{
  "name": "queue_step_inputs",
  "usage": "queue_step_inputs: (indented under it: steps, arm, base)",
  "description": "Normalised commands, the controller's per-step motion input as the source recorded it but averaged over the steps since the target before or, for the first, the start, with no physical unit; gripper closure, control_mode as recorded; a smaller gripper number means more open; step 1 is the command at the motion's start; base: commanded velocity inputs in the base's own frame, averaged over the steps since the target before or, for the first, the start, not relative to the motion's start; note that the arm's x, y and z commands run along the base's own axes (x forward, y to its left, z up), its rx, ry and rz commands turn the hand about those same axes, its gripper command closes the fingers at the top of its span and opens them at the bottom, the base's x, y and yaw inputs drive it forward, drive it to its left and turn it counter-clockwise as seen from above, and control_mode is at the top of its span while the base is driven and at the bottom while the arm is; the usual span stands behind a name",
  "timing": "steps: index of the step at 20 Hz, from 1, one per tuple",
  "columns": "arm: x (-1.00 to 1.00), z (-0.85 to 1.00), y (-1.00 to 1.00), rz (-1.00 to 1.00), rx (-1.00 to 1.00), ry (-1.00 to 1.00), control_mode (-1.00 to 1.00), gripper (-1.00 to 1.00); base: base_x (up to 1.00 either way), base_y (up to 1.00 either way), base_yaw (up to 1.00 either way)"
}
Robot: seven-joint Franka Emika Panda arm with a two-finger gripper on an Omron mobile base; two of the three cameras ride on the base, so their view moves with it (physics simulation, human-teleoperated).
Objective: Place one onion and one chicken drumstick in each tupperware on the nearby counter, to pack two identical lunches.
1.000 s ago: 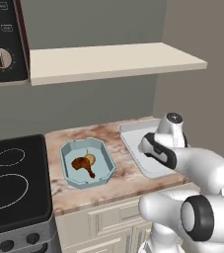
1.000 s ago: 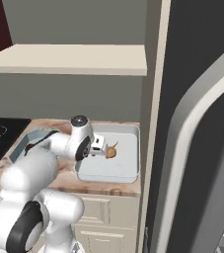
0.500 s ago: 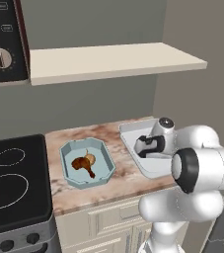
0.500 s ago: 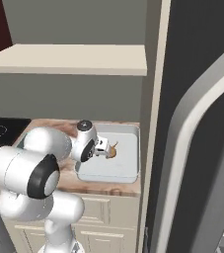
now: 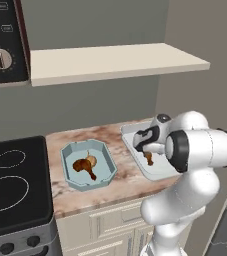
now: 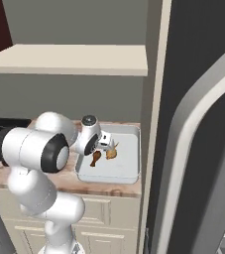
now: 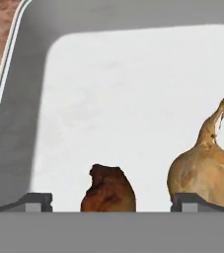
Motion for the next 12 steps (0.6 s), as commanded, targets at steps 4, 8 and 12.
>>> queue_step_inputs:
  steps: [4,8,12]
  arm:
    - [-0.71,0.5,0.0,0.0,0.0,-0.04,-1.0,-1.0]
    - [-0.62,0.57,0.0,0.0,-0.01,-0.02,-1.0,-1.0]
    - [-0.48,0.69,0.26,0.0,-0.07,0.0,-1.0,-1.0]
  base:
    - [0.0,0.0,0.0]
    - [0.0,0.0,0.0]
    - [0.0,0.0,0.0]
